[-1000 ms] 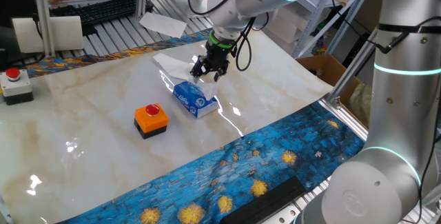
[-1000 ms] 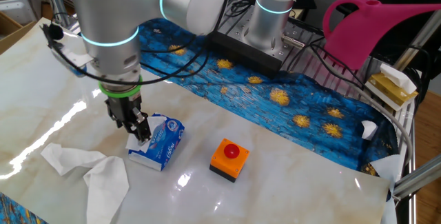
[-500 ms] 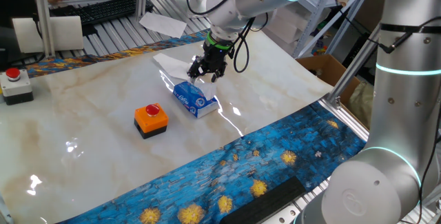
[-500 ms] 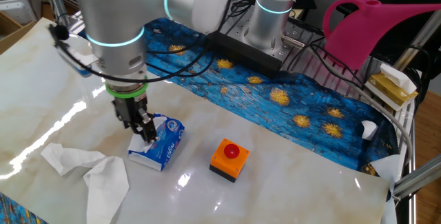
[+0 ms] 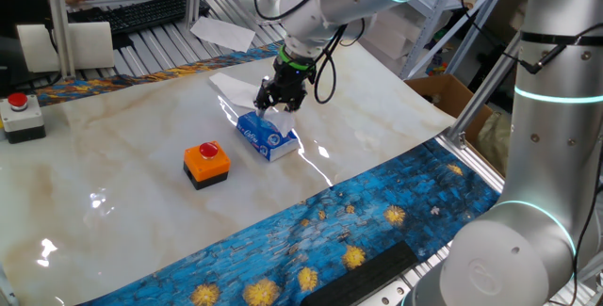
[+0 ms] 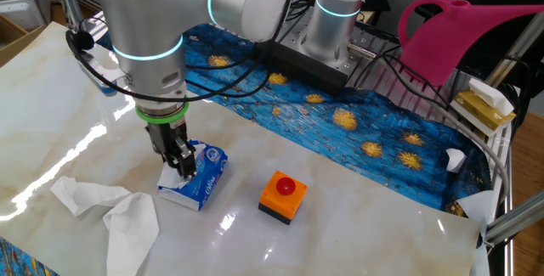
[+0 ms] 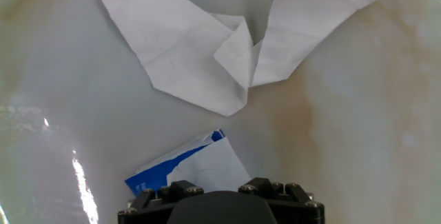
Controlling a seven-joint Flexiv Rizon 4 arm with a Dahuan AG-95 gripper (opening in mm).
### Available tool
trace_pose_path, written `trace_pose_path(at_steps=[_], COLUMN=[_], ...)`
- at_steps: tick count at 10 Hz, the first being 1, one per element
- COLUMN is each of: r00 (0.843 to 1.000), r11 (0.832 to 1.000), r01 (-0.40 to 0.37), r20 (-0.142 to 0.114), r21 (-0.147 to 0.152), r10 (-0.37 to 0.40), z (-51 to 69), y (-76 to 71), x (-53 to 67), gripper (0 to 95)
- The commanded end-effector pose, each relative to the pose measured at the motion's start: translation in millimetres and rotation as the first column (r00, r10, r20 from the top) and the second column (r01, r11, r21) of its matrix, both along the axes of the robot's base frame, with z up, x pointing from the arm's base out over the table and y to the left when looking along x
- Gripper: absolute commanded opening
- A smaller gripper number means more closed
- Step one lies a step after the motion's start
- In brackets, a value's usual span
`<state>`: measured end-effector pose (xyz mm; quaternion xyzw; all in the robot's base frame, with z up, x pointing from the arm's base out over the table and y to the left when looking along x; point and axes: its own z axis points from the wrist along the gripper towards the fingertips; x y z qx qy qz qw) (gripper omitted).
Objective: Pull out a napkin
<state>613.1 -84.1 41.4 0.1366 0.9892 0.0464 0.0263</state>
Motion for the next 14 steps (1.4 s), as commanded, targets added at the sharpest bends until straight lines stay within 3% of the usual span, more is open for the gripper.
trace_pose_path(at_steps=[1, 2, 4, 6, 8, 9, 10, 12, 13, 14], r00=[0.995, 0.993, 0.991, 0.984, 0.977, 0.968, 0.948, 0.929, 0.935, 0.933], r11=[0.994, 0.994, 0.994, 0.993, 0.989, 0.98, 0.959, 0.949, 0.959, 0.957], r01=[-0.087, -0.084, -0.088, -0.099, -0.124, -0.171, -0.248, -0.29, -0.258, -0.264], r20=[-0.058, -0.088, -0.109, -0.158, -0.181, -0.201, -0.237, -0.276, -0.281, -0.284], r21=[-0.071, -0.069, -0.068, -0.069, -0.076, -0.102, -0.139, -0.123, -0.117, -0.118], r10=[0.083, 0.078, 0.08, 0.087, 0.109, 0.148, 0.211, 0.248, 0.217, 0.222], z=[7.4, 15.5, 18.3, 25.5, 34.6, 44.6, 65.6, 97.9, 120.4, 125.9], y=[0.2, 1.7, 2.2, 2.5, 0.5, -4.1, -14.7, -33.2, -38.1, -34.7], x=[-2.5, -3.6, -4.0, -5.0, -5.0, -4.2, -3.8, -6.3, -10.4, -12.7], gripper=[0.0, 0.0, 0.0, 0.0, 0.0, 0.0, 0.0, 0.0, 0.0, 0.0])
